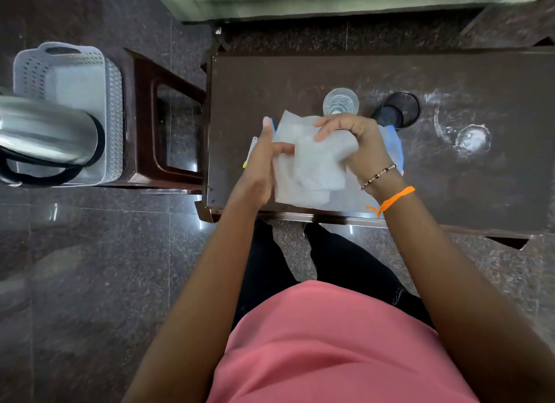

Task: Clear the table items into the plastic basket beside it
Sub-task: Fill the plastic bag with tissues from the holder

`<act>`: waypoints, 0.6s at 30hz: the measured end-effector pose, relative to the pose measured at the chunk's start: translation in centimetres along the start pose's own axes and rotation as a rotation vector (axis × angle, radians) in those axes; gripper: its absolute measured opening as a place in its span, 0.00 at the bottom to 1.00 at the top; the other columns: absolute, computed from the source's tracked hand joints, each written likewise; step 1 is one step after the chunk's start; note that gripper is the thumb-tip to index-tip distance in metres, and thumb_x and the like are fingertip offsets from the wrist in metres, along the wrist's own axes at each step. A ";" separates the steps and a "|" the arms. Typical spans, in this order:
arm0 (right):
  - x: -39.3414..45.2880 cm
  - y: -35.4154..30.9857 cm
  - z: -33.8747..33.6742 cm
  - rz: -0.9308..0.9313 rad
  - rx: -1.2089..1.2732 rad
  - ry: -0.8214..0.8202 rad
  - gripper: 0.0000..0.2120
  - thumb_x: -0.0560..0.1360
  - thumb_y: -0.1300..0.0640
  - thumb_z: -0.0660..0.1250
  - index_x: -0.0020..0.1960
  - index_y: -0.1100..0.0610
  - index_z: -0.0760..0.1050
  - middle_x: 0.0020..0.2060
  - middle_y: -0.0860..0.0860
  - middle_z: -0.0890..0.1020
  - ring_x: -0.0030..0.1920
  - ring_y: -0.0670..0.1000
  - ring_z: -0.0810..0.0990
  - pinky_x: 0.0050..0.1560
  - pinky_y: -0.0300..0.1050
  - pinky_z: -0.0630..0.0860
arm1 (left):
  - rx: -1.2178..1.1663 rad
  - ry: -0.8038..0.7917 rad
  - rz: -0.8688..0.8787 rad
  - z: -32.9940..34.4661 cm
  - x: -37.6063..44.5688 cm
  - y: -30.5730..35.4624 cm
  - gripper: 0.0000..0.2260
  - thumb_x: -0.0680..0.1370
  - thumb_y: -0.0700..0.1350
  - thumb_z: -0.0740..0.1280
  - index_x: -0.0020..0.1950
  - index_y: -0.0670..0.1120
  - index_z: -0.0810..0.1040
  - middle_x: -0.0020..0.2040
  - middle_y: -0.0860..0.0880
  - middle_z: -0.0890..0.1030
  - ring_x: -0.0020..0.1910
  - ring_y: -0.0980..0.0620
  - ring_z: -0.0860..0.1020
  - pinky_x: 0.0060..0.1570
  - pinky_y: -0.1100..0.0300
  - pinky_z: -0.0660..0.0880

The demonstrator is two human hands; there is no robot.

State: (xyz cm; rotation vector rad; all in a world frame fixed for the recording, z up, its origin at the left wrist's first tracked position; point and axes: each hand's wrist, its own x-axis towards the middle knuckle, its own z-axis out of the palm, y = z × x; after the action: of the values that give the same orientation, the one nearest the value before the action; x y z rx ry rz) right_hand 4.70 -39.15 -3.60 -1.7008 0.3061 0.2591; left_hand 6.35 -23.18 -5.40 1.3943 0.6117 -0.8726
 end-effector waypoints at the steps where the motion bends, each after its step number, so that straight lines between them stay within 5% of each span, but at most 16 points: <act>1: -0.1 0.0 0.0 -0.040 -0.036 -0.008 0.14 0.68 0.77 0.63 0.47 0.63 0.79 0.53 0.65 0.79 0.52 0.50 0.74 0.55 0.37 0.71 | 0.001 -0.048 -0.023 0.1 0.0 0.1 0.36 0.77 0.68 0.47 0.42 0.41 0.83 0.39 0.47 0.86 0.38 0.52 0.84 0.38 0.59 0.81; 4: -0.3 0.1 -0.4 -0.063 -0.073 -0.027 0.11 0.67 0.76 0.65 0.47 0.68 0.81 0.47 0.53 0.75 0.51 0.45 0.71 0.52 0.22 0.66 | 0.001 -0.140 0.036 0.8 -0.5 0.4 0.19 0.80 0.54 0.58 0.48 0.41 0.81 0.41 0.47 0.84 0.40 0.51 0.82 0.45 0.57 0.78; 6: -0.2 0.4 -0.7 -0.051 -0.123 0.005 0.15 0.69 0.76 0.63 0.51 0.66 0.80 0.43 0.44 0.74 0.50 0.47 0.72 0.53 0.32 0.68 | 0.086 -0.109 0.110 1.2 -0.6 0.3 0.07 0.78 0.42 0.65 0.43 0.40 0.79 0.39 0.45 0.80 0.38 0.50 0.78 0.44 0.56 0.74; 9: 0.1 0.9 -1.3 0.180 0.092 0.075 0.16 0.74 0.71 0.56 0.57 0.58 0.72 0.39 0.49 0.73 0.38 0.46 0.71 0.40 0.38 0.69 | 0.107 -0.021 0.120 2.0 -0.5 -0.1 0.06 0.76 0.38 0.67 0.39 0.39 0.76 0.41 0.41 0.76 0.41 0.46 0.74 0.46 0.54 0.71; 12: 0.5 1.8 -1.9 0.458 0.246 0.130 0.02 0.79 0.57 0.56 0.50 0.50 0.65 0.35 0.48 0.72 0.30 0.44 0.71 0.26 0.33 0.70 | 0.036 0.123 0.121 2.9 0.1 -0.3 0.07 0.75 0.37 0.68 0.38 0.39 0.74 0.44 0.40 0.76 0.43 0.45 0.74 0.48 0.52 0.72; 14: 0.3 2.9 -2.2 0.484 0.188 0.115 0.07 0.77 0.55 0.61 0.51 0.51 0.63 0.35 0.47 0.73 0.32 0.44 0.73 0.27 0.33 0.73 | 0.049 0.161 0.111 3.5 0.7 -0.6 0.05 0.75 0.37 0.69 0.40 0.38 0.75 0.45 0.39 0.75 0.45 0.44 0.74 0.49 0.49 0.73; 18: 0.8 5.4 -3.7 0.376 0.112 0.288 0.12 0.72 0.67 0.66 0.45 0.53 0.66 0.35 0.51 0.74 0.34 0.45 0.71 0.36 0.39 0.69 | 0.056 0.157 0.082 4.7 2.2 -1.0 0.06 0.75 0.42 0.70 0.44 0.39 0.80 0.50 0.40 0.80 0.49 0.45 0.77 0.59 0.45 0.74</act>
State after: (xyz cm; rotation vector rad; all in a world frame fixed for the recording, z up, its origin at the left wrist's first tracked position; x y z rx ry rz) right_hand 3.58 -43.62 -8.32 -1.5603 0.8428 0.2667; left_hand 6.24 -28.15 -7.25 1.5381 0.6487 -0.7243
